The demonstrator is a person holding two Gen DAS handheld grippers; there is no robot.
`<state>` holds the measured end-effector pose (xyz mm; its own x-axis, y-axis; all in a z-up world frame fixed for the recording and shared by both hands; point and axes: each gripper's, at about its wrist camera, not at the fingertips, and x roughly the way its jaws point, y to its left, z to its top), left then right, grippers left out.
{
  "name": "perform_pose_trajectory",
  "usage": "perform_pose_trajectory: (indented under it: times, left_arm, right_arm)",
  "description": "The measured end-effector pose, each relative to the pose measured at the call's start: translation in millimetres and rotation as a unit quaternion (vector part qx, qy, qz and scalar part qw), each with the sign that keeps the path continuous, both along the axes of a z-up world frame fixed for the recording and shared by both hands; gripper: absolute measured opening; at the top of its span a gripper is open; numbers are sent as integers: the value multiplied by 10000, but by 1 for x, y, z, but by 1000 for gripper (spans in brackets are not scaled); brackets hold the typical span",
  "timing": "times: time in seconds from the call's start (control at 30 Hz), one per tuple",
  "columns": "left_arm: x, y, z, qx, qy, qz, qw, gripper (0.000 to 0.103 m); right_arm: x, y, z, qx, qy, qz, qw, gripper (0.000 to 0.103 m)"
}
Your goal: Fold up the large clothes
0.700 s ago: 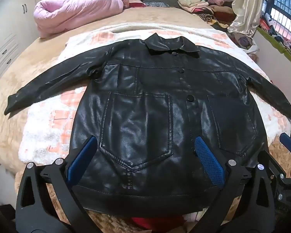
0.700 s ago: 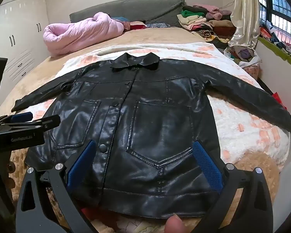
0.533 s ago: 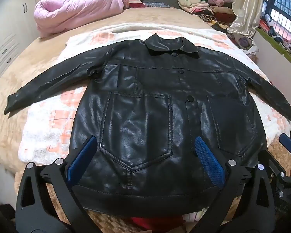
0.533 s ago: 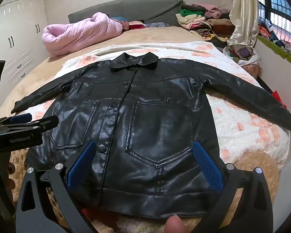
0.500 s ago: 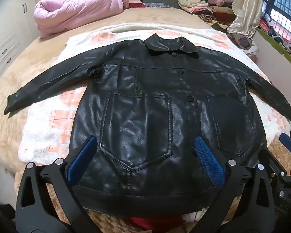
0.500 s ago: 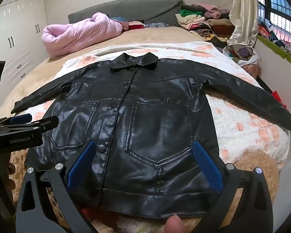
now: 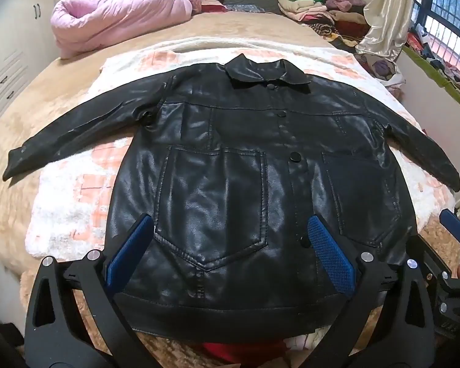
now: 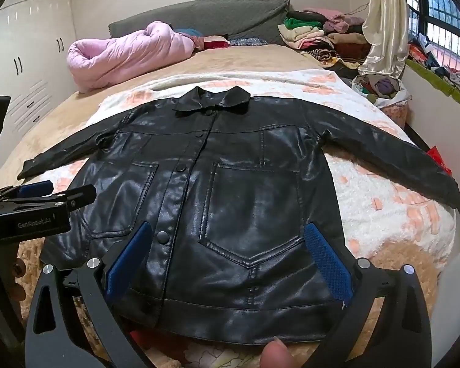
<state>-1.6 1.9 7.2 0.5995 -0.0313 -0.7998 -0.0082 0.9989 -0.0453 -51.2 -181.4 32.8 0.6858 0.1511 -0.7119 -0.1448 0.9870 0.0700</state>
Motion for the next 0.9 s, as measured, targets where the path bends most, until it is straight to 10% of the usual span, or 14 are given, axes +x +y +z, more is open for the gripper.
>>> perform_pose_trajectory:
  times: [0.9]
  left_arm:
    - [0, -2, 0, 29, -36, -10, 10000, 94]
  right_arm:
    - [-1, -1, 7, -49, -57, -51, 10000, 99]
